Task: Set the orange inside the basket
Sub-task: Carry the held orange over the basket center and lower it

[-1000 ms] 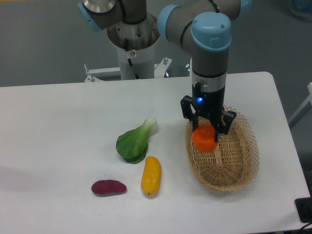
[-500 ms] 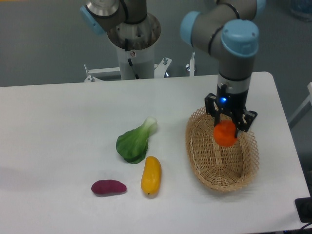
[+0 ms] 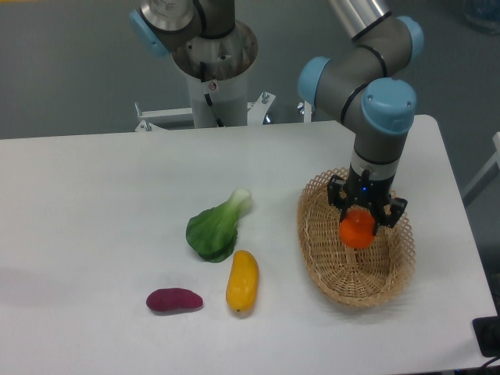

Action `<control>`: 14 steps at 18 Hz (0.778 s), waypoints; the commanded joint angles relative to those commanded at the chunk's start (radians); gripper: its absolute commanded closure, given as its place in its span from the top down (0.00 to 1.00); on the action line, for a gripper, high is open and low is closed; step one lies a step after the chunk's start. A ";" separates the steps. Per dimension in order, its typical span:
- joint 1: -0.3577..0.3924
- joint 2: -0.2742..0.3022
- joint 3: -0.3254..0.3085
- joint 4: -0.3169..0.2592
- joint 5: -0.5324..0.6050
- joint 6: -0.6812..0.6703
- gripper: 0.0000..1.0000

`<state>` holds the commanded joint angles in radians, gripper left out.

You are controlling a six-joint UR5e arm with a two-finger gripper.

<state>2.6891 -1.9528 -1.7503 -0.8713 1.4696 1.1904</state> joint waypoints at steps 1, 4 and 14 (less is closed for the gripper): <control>0.000 -0.002 -0.003 0.002 0.000 0.002 0.58; -0.002 -0.009 -0.015 0.002 0.003 0.003 0.58; -0.002 -0.014 -0.029 0.003 0.005 0.031 0.69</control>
<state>2.6875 -1.9666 -1.7794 -0.8682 1.4742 1.2210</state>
